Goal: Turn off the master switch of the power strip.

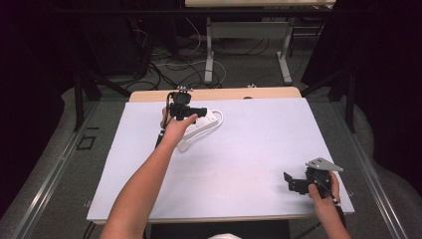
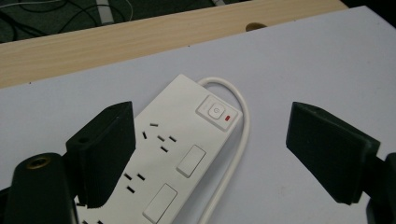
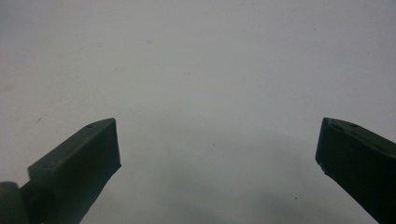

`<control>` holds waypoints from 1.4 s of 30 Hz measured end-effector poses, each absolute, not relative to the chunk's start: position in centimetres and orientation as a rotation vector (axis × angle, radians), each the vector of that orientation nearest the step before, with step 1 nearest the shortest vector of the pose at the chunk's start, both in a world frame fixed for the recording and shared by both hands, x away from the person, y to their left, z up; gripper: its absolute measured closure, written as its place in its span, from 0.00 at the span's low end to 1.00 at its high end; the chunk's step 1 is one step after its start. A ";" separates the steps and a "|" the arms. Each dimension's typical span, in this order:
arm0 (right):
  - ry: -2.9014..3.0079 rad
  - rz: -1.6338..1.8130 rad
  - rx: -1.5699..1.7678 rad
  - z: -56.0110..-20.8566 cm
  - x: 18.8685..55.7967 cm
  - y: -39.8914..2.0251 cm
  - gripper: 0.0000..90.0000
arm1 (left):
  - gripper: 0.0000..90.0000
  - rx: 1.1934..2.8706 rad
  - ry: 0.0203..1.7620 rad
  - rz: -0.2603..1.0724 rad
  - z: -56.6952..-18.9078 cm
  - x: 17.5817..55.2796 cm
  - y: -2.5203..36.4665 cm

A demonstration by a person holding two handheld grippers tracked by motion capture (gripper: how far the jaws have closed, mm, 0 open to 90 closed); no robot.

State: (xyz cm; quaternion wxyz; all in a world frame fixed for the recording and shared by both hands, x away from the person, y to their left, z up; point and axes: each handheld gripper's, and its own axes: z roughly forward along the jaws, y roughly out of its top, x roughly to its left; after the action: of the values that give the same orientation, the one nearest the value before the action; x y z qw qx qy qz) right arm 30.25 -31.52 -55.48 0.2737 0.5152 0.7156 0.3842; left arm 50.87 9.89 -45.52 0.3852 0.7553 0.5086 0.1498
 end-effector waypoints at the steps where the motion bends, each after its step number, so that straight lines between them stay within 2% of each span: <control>1: 1.937 1.034 1.386 -55.4 30.2 -31.6 0.00 | 0.18 1.915 1.298 0.367 -45.3 50.8 10.1; 11: 1.940 1.030 1.383 -55.4 30.2 -31.4 0.00 | 0.17 1.887 1.294 0.368 -44.3 49.3 12.1; 21: 1.940 1.029 1.390 -55.5 30.3 -31.4 0.00 | 0.01 1.830 1.270 0.364 -43.3 47.8 13.5; 42: 1.927 1.032 1.389 -55.4 30.3 -31.3 0.00 | 0.00 1.900 1.184 0.428 -43.2 42.6 16.2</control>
State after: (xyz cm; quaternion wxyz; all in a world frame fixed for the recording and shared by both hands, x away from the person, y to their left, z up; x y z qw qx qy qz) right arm 30.25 -31.25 -55.44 0.2723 0.5162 0.7159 0.3833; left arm 42.61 16.17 -43.18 0.4182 0.7572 0.4718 0.1705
